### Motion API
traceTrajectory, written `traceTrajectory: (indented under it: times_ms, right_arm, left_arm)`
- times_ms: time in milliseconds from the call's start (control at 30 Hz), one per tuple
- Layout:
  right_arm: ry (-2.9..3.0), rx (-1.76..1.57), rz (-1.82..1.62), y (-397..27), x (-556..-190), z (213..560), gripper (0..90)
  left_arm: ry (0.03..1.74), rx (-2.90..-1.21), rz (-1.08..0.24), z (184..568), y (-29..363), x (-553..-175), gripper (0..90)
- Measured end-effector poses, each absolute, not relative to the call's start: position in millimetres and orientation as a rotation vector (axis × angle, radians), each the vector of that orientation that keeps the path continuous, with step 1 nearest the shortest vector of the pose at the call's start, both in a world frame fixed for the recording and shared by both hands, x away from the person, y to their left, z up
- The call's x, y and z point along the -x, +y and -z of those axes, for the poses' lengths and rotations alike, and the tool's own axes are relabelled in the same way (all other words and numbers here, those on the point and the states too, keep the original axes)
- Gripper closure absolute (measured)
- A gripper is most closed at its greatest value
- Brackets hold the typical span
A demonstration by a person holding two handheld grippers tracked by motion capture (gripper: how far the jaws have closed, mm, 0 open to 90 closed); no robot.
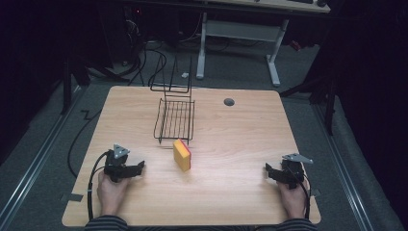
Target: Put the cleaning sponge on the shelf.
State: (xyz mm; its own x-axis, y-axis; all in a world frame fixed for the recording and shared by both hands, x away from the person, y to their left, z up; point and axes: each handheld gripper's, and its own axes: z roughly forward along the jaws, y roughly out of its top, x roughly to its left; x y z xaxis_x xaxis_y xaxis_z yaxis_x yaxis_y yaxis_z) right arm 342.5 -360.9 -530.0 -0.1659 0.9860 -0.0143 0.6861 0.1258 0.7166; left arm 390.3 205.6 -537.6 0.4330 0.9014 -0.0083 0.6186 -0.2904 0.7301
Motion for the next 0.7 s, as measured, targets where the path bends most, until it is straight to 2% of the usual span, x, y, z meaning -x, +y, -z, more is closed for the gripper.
traceTrajectory:
  times_ms: [700]
  right_arm:
    - [1.915,-1.608,-0.794,-360.9,-342.5,529.9,25.5]
  left_arm:
    - [1.296,-2.009,-0.54,537.5,203.9,-390.1,15.5]
